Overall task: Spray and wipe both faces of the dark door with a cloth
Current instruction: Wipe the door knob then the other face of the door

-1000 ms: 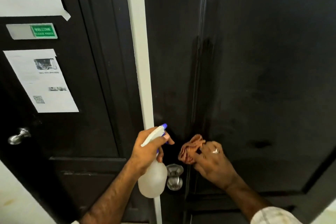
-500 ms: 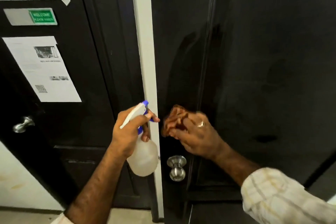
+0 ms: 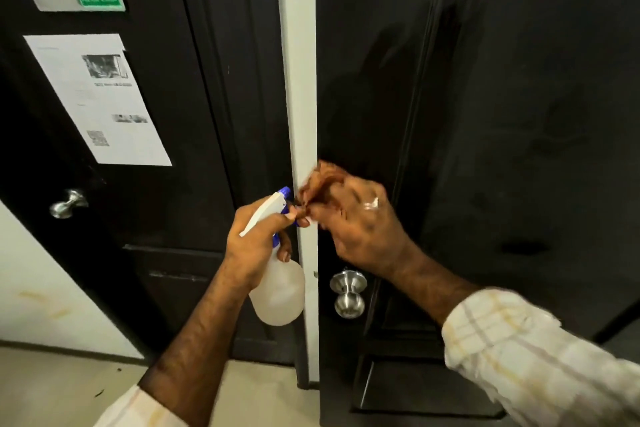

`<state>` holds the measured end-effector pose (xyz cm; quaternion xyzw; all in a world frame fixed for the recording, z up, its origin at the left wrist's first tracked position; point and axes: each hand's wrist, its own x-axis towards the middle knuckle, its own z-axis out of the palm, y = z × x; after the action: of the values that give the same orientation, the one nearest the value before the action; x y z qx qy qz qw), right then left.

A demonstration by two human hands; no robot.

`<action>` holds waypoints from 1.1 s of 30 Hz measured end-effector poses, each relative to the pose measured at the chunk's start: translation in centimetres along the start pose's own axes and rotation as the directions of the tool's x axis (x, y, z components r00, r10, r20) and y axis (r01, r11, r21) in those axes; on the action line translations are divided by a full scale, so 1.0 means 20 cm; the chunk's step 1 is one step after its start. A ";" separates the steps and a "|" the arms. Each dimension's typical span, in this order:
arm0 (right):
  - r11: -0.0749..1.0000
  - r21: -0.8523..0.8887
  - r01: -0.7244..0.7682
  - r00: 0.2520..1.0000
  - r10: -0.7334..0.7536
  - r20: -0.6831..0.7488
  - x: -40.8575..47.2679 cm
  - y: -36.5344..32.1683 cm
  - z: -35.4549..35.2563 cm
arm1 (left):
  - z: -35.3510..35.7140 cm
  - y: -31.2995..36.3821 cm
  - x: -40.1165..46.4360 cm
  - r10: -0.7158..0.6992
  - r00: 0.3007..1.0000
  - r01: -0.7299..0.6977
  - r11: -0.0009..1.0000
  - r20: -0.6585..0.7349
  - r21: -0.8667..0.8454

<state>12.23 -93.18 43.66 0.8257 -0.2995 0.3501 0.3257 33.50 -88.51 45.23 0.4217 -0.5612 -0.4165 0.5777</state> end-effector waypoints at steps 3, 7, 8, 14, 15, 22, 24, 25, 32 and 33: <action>0.995 0.053 0.085 0.966 -0.096 0.239 -0.45 -0.08 0.13 | -0.03 -0.10 -0.05 -0.069 0.997 0.070 0.996 -0.020 0.060; 0.991 0.125 0.038 0.911 -0.086 0.403 -0.73 -0.07 0.15 | -0.07 -0.23 -0.12 -0.187 0.982 0.189 0.975 -0.033 0.115; 0.990 0.144 0.003 0.911 -0.062 0.408 -0.74 -0.06 0.13 | -0.07 -0.25 -0.14 -0.212 0.977 0.215 0.968 -0.033 0.130; 0.464 0.442 -0.767 0.637 0.629 0.445 -0.87 -0.36 0.11 | -0.06 -0.31 -0.20 -0.283 0.958 0.286 0.953 -0.039 0.099; 0.124 0.530 -0.839 0.448 0.709 0.545 -0.87 -0.44 0.12 | -0.06 -0.32 -0.20 -0.293 0.955 0.296 0.951 -0.038 0.095; -0.900 0.433 0.055 -0.193 0.416 0.889 -0.67 -0.66 0.12 | -0.08 -0.39 -0.19 -0.321 0.946 0.310 0.936 0.042 0.166; -0.903 0.408 0.137 -0.212 0.375 0.902 -0.65 -0.65 0.13 | -0.09 -0.43 -0.20 -0.344 0.936 0.329 0.930 0.073 0.165; -0.902 0.407 0.145 -0.218 0.372 0.902 -0.65 -0.64 0.11 | -0.09 -0.44 -0.19 -0.353 0.931 0.335 0.927 0.093 0.168; -0.772 0.564 -0.291 -0.203 0.627 0.753 -0.72 -0.68 0.14 | -0.13 -0.58 -0.06 -0.334 0.876 0.282 0.940 0.347 0.191; -0.686 0.606 -0.401 -0.190 0.710 0.678 -0.70 -0.68 0.15 | -0.14 -0.60 -0.03 -0.331 0.865 0.282 0.942 0.377 0.182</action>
<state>15.06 -83.36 26.76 0.1938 -0.5046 0.6533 -0.5301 36.22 -91.38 33.63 0.4448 -0.6178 -0.5460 0.3497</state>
